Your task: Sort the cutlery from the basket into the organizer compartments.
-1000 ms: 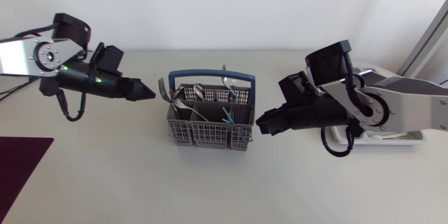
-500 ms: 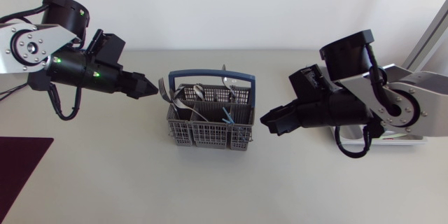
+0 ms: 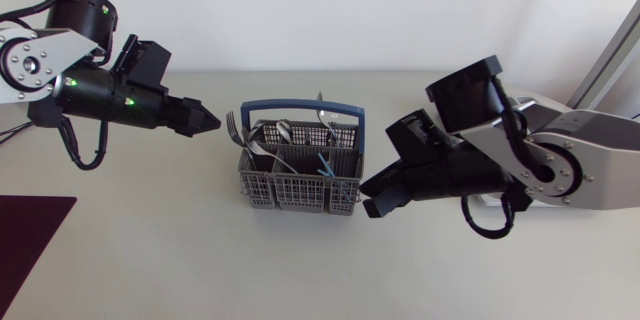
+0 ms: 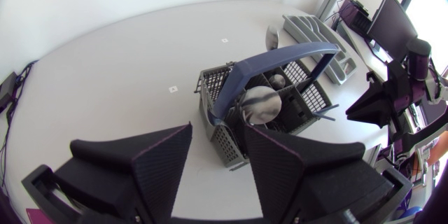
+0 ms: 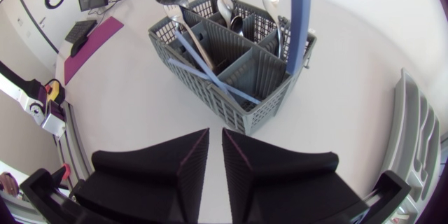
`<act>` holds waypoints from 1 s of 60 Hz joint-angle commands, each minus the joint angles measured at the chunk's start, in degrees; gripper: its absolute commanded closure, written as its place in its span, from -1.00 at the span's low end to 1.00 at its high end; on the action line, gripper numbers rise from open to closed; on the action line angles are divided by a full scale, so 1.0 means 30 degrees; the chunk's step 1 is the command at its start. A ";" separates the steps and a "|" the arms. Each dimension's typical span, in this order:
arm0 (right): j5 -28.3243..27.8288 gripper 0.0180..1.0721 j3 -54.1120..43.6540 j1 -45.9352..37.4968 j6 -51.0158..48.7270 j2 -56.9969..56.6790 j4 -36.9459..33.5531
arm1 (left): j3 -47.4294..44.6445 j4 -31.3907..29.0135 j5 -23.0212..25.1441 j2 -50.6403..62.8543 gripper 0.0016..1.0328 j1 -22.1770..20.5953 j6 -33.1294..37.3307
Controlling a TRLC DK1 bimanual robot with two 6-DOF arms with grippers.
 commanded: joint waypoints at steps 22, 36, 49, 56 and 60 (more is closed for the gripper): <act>0.1633 0.78 0.0376 -0.0102 -0.0541 0.4111 0.3356 | -0.0862 0.0194 -0.0041 -0.0107 -0.02 0.0195 -0.0022; 0.2160 0.78 0.0054 -0.0454 -0.1069 0.3701 0.3591 | -0.1008 0.0311 -0.0041 -0.0136 -0.02 0.0078 -0.0139; 0.1252 0.74 -0.0883 -0.0161 -0.1010 0.0947 0.1306 | -0.0891 0.0428 -0.0304 0.0010 -0.02 -0.0743 -0.0373; 0.1223 0.29 -0.1001 -0.0249 -0.0922 -0.0049 0.0544 | -0.0774 0.1249 -0.1447 0.0186 -0.02 -0.1475 -0.0813; 0.1223 0.11 -0.1030 -0.0249 -0.0893 -0.0547 0.0251 | -0.0422 0.1337 -0.1652 0.0655 -0.02 -0.1563 -0.0930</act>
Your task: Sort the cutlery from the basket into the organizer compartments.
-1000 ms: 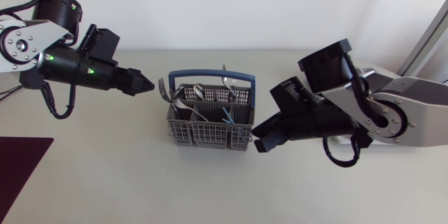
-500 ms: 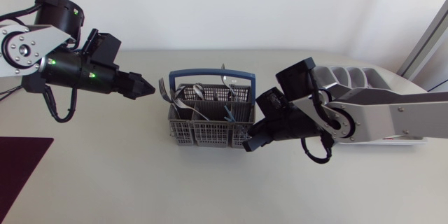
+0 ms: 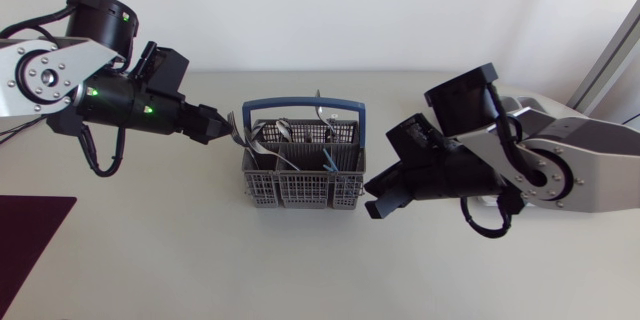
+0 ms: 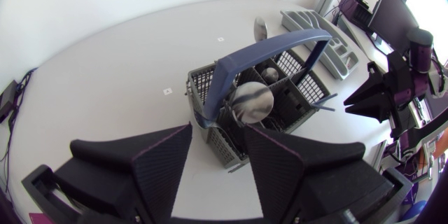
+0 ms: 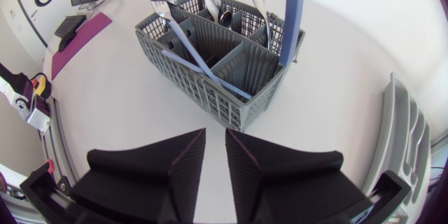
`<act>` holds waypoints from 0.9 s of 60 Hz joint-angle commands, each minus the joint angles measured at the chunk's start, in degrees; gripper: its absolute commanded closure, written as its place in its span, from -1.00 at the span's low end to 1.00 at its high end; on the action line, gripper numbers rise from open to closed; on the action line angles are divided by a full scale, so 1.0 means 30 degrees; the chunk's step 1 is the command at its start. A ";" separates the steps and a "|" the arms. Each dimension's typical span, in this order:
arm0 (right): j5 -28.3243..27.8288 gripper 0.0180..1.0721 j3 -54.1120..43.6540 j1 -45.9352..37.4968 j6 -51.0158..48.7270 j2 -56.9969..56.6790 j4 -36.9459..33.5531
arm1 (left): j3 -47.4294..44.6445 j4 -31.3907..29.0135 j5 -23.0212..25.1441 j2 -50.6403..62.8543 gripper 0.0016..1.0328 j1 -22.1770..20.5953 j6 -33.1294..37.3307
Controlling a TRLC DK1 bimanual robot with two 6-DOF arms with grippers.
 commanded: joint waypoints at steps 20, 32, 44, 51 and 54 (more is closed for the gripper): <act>-0.0074 0.09 -0.0615 -0.0111 0.0040 -0.2034 -0.1210 | 0.0153 0.2566 -0.2699 0.1863 -0.01 -0.0597 -0.0837; -0.0074 0.09 -0.0673 -0.0258 0.0040 -0.2414 -0.1386 | 0.0124 0.4002 -0.3871 0.3094 0.12 -0.1007 -0.1013; -0.0074 0.09 -0.1025 -0.0316 0.0040 -0.2444 -0.1152 | 0.0182 0.4734 -0.4985 0.3856 0.57 -0.1388 -0.1365; -0.0074 0.09 -0.1083 -0.0346 0.0011 -0.2502 -0.1064 | 0.0095 0.4705 -0.5307 0.3885 0.70 -0.1505 -0.1540; -0.0074 0.09 -0.1201 -0.0375 0.0011 -0.2502 -0.0947 | 0.0007 0.4705 -0.5570 0.3885 0.75 -0.1681 -0.1599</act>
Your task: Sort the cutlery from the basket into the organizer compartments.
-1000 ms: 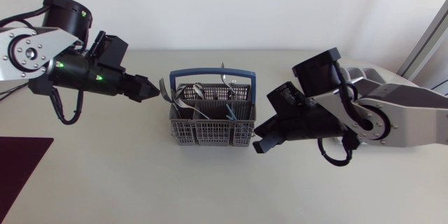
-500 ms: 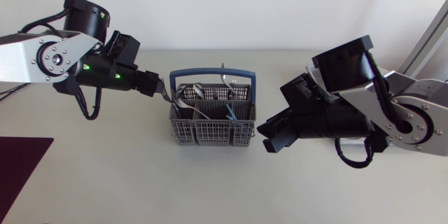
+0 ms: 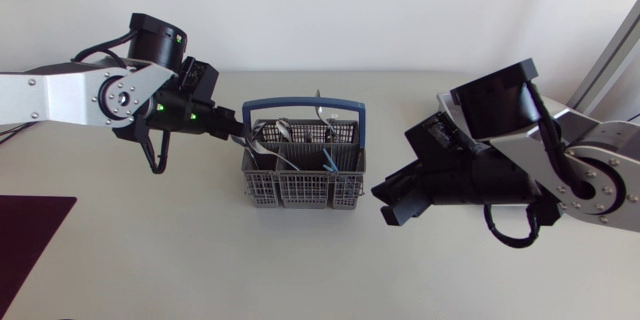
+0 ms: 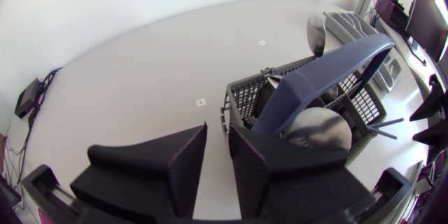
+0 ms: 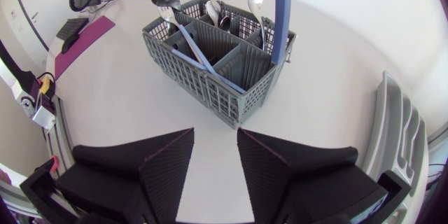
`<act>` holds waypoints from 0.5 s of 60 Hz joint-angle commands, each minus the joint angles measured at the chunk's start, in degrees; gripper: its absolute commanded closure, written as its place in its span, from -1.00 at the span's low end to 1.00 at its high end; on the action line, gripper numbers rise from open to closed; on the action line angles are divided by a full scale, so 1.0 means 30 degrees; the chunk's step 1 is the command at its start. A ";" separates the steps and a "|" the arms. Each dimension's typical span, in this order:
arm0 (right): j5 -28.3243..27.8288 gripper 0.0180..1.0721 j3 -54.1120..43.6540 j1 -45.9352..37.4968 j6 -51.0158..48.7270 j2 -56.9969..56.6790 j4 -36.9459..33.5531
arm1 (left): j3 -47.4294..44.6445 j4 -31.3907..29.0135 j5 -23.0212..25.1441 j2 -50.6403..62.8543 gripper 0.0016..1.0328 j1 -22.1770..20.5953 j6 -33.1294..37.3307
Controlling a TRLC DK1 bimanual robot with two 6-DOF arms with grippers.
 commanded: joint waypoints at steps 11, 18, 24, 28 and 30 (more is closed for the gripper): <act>-0.0074 0.09 -0.0926 -0.0164 0.0011 -0.0266 0.0571 | -0.0791 0.0224 -0.1526 -0.0396 0.86 -0.1212 -0.0477; -0.0074 0.09 -0.1072 -0.0164 -0.0048 -0.0442 0.0571 | -0.1289 0.0517 -0.2375 -0.1187 0.89 -0.2062 -0.0360; -0.0044 0.09 -0.1160 -0.0193 -0.0077 -0.0471 0.0571 | -0.1641 0.0928 -0.2991 -0.1714 0.89 -0.2472 -0.0330; -0.0044 0.09 -0.1277 -0.0222 -0.0077 -0.0530 0.0659 | -0.1758 0.0928 -0.3196 -0.1978 0.89 -0.2560 -0.0330; -0.0044 0.09 -0.1365 -0.0222 -0.0077 -0.0559 0.0746 | -0.1846 0.0928 -0.3254 -0.2124 0.89 -0.2618 -0.0243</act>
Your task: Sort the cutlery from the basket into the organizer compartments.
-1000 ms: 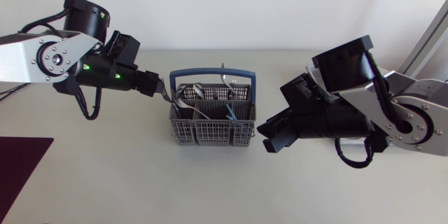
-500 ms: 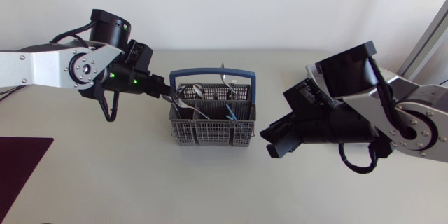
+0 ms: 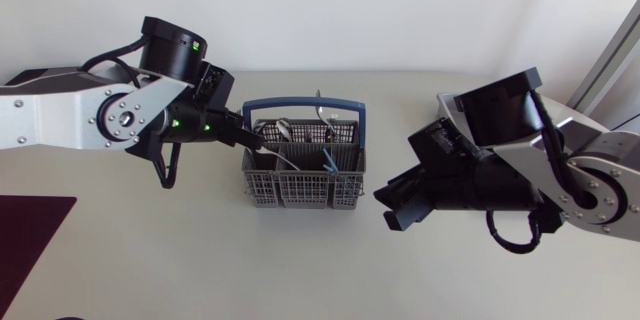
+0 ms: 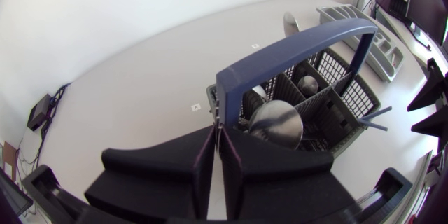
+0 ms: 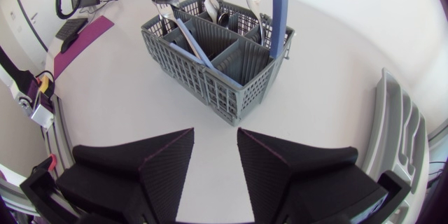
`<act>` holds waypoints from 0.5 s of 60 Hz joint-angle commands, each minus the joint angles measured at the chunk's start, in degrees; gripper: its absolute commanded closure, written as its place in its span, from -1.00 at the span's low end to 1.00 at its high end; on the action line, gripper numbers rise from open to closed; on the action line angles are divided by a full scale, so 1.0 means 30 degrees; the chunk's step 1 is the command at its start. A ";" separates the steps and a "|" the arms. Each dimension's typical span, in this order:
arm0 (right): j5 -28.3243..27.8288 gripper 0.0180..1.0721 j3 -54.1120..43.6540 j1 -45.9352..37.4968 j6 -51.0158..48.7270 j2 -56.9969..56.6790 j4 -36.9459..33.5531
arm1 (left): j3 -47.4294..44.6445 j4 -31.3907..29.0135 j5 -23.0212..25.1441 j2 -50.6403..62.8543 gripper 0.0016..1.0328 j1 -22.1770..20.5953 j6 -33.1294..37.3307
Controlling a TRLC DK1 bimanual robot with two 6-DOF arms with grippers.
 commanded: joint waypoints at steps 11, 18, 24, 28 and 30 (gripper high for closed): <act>-0.0044 0.09 -0.0790 -0.0149 -0.0077 -0.0356 0.0331 | -0.1318 0.0697 -0.0933 -0.2082 0.89 -0.0529 0.0079; 0.0014 0.09 -0.0819 -0.0120 -0.0077 -0.0414 0.0331 | -0.2080 0.1400 -0.0992 -0.3722 0.89 -0.0705 0.0226; 0.0161 0.09 -0.0819 -0.0062 -0.0107 -0.0531 0.0331 | -0.2549 0.1956 -0.1226 -0.5011 0.89 -0.0969 0.0460; 0.0190 0.09 -0.0761 0.0026 -0.0165 -0.0766 0.0361 | -0.2637 0.2015 -0.1226 -0.6037 0.89 -0.1115 0.0460; 0.0219 0.09 -0.0731 0.0114 -0.0224 -0.0971 0.0361 | -0.2607 0.1986 -0.1226 -0.6593 0.89 -0.1174 0.0460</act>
